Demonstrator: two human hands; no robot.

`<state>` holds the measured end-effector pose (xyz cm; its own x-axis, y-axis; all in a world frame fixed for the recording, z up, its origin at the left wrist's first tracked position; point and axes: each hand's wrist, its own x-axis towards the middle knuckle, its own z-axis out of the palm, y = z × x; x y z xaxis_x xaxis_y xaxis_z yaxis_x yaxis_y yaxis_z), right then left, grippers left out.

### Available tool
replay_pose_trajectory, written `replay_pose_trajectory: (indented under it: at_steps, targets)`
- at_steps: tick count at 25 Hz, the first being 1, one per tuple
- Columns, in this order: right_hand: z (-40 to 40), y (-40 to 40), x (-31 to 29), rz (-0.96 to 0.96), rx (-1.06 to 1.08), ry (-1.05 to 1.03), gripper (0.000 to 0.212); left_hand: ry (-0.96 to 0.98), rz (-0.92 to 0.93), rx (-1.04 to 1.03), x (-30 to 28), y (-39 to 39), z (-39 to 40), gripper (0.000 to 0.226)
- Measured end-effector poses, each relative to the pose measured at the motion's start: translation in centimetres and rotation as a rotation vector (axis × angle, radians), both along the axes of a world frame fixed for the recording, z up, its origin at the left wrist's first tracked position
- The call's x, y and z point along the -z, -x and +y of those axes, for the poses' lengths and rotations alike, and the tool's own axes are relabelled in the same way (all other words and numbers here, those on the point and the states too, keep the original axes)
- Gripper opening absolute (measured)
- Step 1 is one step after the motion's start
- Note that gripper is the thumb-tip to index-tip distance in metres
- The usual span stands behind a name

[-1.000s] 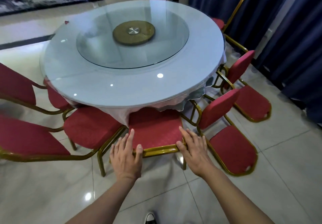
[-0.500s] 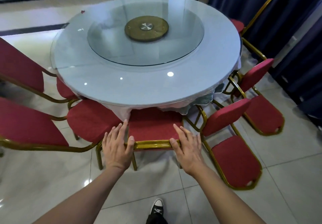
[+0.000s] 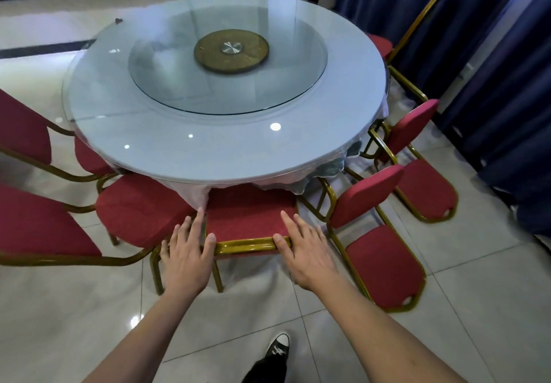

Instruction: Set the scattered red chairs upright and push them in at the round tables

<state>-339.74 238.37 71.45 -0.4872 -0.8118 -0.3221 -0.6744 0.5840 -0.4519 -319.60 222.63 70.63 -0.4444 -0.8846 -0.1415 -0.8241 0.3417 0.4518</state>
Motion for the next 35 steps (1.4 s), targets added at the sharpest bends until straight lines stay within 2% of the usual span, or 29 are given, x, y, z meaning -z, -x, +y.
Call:
replay_pose_trajectory:
  at_steps: [3, 7, 10, 14, 17, 22, 27, 30, 35]
  targets:
    - [0.6, 0.4, -1.2, -0.002, -0.008, 0.048, 0.07, -0.066, -0.019, -0.02, -1.2, 0.5, 0.5, 0.054]
    - [1.9, 2.3, -4.4, -0.02, 0.101, 0.174, 0.068, -0.113, 0.111, -0.027, -4.2, 2.4, 0.1, 0.05]
    - [3.5, 4.2, -7.0, -0.003, 0.19, 0.233, 0.065, -0.086, 0.171, 0.118, -6.5, 5.7, 0.8, 0.051]
    - [6.9, 7.0, -9.6, 0.056, 0.318, 0.271, 0.064, -0.105, 0.213, 0.324, -9.2, 11.1, 2.9, 0.064]
    - [10.8, 9.3, -11.0, 0.104, 0.406, 0.334, 0.062, -0.121, 0.241, 0.455, -10.9, 15.3, 5.9, 0.065]
    - [18.4, 13.7, -12.3, 0.149, 0.553, 0.373, 0.064, -0.1, 0.297, 0.658, -12.7, 22.8, 12.1, 0.08]
    - [26.0, 19.3, -13.6, 0.244, 0.62, 0.391, 0.062, -0.023, 0.295, 0.79, -14.6, 29.9, 19.6, 0.072]
    - [29.4, 23.2, -14.2, 0.277, 0.624, 0.408, 0.062, 0.02, 0.3, 0.824, -15.5, 33.5, 23.5, 0.066]
    - [33.3, 29.7, -14.1, 0.279, 0.589, 0.446, 0.064, 0.027, 0.297, 0.763, -15.7, 38.9, 27.6, 0.064]
